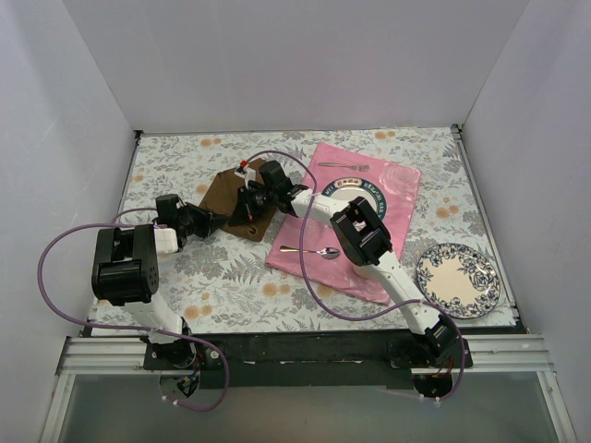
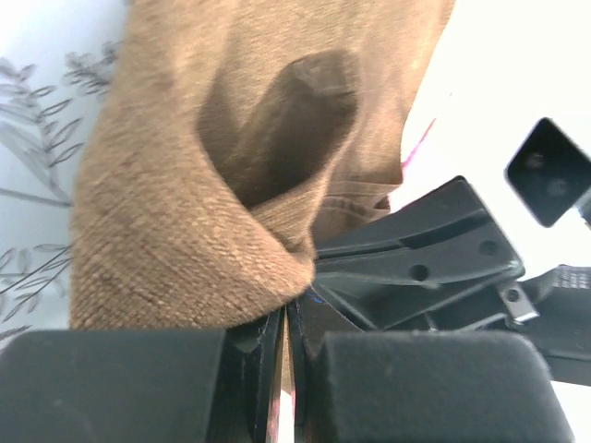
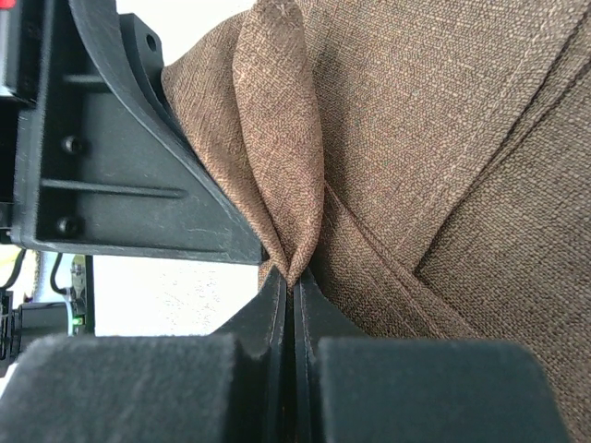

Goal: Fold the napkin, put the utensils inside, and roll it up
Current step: Roll the napkin with the utensil

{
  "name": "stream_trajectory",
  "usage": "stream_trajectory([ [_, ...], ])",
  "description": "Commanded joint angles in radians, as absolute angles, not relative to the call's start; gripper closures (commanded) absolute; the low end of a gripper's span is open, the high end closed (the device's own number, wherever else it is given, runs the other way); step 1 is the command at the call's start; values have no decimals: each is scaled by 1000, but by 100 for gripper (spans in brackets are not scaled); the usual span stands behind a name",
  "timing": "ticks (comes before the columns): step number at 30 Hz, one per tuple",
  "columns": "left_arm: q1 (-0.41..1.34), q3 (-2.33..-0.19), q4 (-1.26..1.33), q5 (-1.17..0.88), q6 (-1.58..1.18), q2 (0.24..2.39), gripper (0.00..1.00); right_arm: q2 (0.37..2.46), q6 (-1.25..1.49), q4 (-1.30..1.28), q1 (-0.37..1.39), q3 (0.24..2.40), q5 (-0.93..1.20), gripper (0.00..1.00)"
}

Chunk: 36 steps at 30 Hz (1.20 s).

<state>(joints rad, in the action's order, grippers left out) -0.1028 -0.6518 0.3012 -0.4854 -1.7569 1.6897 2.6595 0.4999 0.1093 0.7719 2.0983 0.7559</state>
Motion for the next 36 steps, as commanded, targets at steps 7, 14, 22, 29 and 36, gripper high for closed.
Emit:
stream_trajectory([
  [7,-114,-683,422,-492,-1809,1719,100,2680,485,69,770,2103,770,99],
  [14,-118,-623,511,-466,-1842,1798,100,2661,499,75,772,2099,773,99],
  [22,-120,-709,267,-364,-1769,1859,100,2597,430,-50,772,2138,723,92],
  [29,-118,-727,199,-354,-1746,1914,100,2516,258,-253,773,2187,621,67],
  [36,-118,-745,180,-354,-1735,1930,100,2386,88,-400,775,2134,522,35],
])
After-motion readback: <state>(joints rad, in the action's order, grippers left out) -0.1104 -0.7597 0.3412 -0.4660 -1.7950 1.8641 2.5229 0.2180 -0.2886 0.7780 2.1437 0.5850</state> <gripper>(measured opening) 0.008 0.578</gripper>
